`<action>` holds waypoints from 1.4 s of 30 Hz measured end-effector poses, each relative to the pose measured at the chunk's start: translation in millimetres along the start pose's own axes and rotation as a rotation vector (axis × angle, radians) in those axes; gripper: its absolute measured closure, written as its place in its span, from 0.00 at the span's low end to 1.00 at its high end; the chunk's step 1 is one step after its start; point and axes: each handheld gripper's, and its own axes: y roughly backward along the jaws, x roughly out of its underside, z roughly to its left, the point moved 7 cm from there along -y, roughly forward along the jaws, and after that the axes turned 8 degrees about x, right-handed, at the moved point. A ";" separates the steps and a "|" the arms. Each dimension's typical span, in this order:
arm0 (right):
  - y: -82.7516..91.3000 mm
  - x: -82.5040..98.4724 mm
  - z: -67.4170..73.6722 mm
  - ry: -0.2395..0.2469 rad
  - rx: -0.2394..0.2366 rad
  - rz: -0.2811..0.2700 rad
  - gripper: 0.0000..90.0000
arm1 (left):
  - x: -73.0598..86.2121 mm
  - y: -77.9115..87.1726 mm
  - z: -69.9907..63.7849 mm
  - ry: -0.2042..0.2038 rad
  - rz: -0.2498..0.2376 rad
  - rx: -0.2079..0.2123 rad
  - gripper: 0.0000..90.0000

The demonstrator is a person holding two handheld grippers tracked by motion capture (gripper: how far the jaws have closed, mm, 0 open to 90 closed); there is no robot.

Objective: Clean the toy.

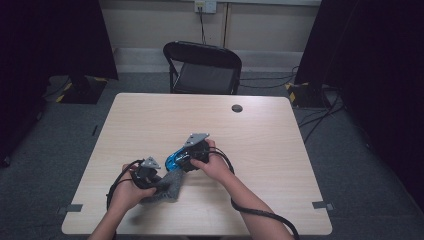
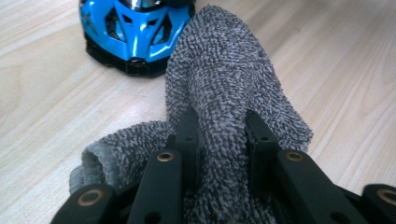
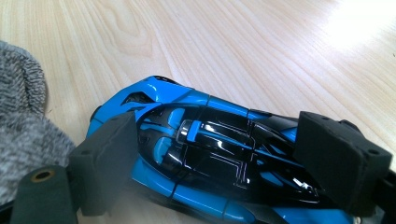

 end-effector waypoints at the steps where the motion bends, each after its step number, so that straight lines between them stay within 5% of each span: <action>1: 0.1 0.0 0.0 0.001 0.000 0.002 0.15 | 0.4 0.5 -0.2 -0.002 0.004 0.004 0.80; 3: 0.0 0.0 0.0 0.000 0.000 0.002 0.15 | 1.9 0.8 -2.2 -0.019 0.026 0.019 0.80; 9: 0.1 0.0 0.1 -0.001 0.000 0.001 0.15 | 1.8 3.0 9.7 -0.007 0.031 -0.050 0.79; 42: 0.0 0.0 -0.1 0.000 0.000 0.001 0.15 | -3.1 12.1 60.9 0.153 -0.122 -0.125 0.79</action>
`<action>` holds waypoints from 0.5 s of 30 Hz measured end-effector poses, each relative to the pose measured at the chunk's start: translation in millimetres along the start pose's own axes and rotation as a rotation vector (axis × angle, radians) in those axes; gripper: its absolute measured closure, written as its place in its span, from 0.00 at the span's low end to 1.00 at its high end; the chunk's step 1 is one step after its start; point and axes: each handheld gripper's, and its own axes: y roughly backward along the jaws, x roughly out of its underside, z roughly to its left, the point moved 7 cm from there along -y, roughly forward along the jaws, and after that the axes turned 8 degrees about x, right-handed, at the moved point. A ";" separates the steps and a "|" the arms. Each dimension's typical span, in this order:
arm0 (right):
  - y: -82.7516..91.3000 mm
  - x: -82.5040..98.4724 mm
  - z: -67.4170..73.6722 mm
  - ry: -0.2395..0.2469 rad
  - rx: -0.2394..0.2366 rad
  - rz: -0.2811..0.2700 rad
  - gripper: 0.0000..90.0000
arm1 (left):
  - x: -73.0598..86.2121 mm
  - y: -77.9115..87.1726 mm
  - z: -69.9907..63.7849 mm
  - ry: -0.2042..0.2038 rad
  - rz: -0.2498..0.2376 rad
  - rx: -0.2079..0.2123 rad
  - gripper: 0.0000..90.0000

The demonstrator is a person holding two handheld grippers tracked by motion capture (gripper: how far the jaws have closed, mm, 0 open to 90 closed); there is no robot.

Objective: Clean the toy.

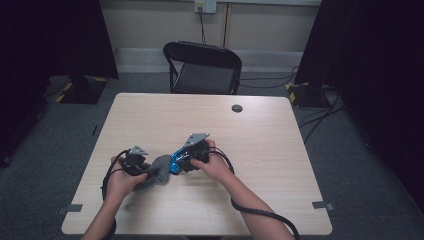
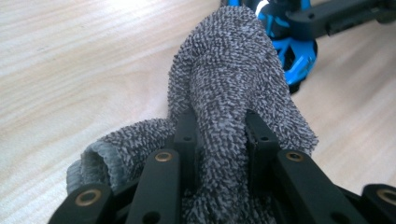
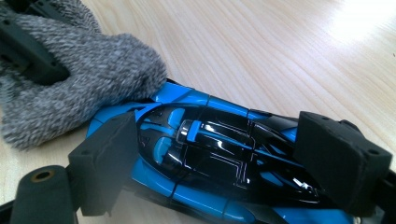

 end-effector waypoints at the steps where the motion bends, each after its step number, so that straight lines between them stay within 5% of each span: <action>1: 0.0 0.0 0.0 0.000 0.000 0.000 0.15 | -0.6 -0.1 1.4 -0.001 -0.006 -0.004 0.79; 15: 0.0 0.1 0.1 0.000 0.000 -0.002 0.15 | -4.8 0.5 16.5 0.050 -0.075 -0.074 0.79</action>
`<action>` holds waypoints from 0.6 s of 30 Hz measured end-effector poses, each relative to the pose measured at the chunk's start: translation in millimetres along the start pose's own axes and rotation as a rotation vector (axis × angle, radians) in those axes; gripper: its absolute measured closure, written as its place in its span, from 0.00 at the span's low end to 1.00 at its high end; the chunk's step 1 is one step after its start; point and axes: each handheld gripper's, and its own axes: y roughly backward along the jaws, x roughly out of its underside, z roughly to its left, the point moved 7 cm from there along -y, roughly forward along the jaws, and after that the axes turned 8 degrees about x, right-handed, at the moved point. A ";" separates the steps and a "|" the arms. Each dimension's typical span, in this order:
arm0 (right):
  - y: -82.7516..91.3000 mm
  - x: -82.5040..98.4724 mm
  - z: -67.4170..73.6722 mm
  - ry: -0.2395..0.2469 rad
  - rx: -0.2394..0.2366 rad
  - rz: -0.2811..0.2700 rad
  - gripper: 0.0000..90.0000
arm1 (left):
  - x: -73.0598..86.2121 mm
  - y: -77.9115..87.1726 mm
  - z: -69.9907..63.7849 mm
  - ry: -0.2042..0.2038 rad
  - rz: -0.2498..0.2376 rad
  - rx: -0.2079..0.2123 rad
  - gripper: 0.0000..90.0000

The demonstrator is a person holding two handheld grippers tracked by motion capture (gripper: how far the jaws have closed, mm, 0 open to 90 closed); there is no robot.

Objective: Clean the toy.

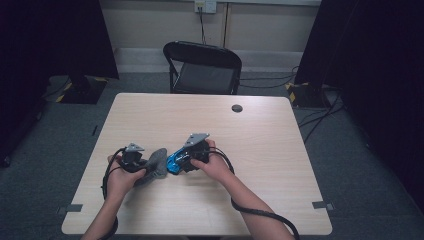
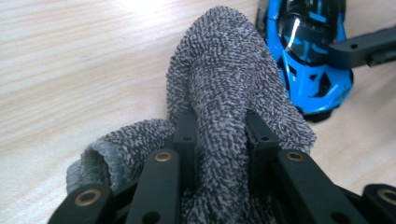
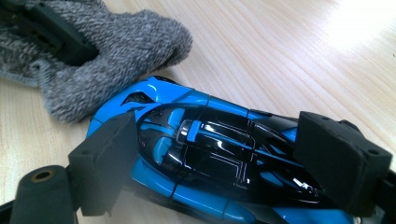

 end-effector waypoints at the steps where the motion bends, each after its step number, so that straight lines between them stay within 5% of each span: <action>1: 0.0 -0.1 0.0 0.001 0.000 0.000 0.15 | -0.5 -0.2 0.9 0.005 -0.008 -0.004 0.79; 6: 0.0 0.0 0.0 0.000 0.000 -0.001 0.15 | -1.2 1.2 8.5 0.007 -0.034 -0.042 0.77; 9: 0.1 0.2 0.1 -0.001 0.001 -0.002 0.15 | -0.3 3.5 8.9 0.006 -0.037 -0.025 0.75; 13: 0.1 0.2 0.0 -0.001 0.001 -0.002 0.15 | -1.0 13.5 8.6 -0.045 -0.042 -0.017 0.63; 18: 0.1 0.3 0.1 -0.003 0.001 -0.008 0.15 | 3.4 28.4 12.9 -0.045 -0.055 -0.006 0.50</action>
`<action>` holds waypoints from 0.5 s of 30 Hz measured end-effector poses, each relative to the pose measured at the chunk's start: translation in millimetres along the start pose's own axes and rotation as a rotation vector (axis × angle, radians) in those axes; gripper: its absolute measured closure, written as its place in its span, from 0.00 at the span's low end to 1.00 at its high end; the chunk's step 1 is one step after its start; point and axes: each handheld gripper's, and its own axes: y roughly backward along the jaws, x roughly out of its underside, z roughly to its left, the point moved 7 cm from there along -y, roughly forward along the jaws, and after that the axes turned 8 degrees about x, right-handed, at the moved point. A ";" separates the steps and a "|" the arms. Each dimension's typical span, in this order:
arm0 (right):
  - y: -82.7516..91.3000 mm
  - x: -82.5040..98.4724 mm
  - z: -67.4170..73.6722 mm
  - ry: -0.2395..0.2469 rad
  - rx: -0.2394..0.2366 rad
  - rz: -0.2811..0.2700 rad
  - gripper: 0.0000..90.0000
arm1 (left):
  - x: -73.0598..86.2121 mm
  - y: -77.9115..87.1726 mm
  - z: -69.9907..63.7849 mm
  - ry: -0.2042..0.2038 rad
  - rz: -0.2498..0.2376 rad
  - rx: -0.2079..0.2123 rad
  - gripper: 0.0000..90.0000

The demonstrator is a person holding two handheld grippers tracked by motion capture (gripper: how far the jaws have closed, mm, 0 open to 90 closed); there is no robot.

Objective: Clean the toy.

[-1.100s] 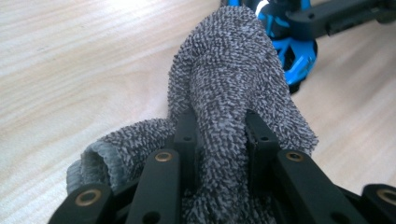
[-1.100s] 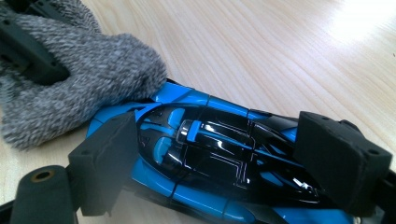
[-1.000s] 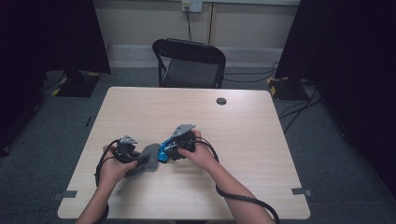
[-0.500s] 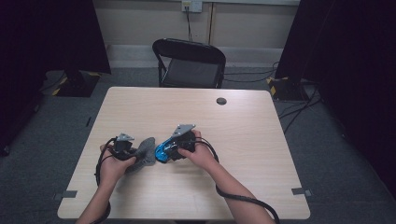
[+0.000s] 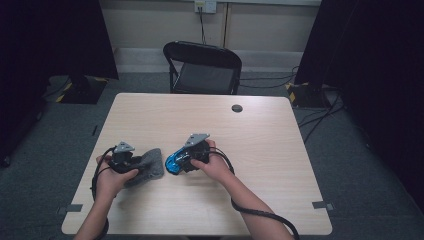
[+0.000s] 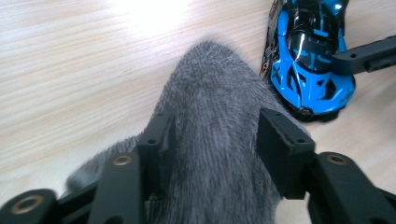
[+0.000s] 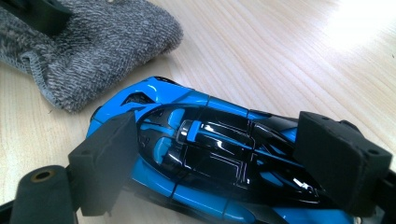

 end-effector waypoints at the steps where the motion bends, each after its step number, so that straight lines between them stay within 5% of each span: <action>1: 0.0 0.0 -0.1 0.001 0.000 0.001 0.15 | 1.8 1.6 1.3 -0.005 0.005 0.000 0.46; 11: 0.0 0.0 0.1 -0.001 0.000 0.000 0.15 | 26.1 8.5 6.6 -0.027 0.091 0.059 0.48; 13: 0.0 -0.1 0.1 0.001 0.000 0.003 0.15 | 28.3 5.5 4.1 -0.068 0.099 0.044 0.52; 15: 0.0 0.0 0.1 0.000 0.000 0.002 0.15 | 28.2 5.0 1.9 -0.049 0.109 0.030 0.64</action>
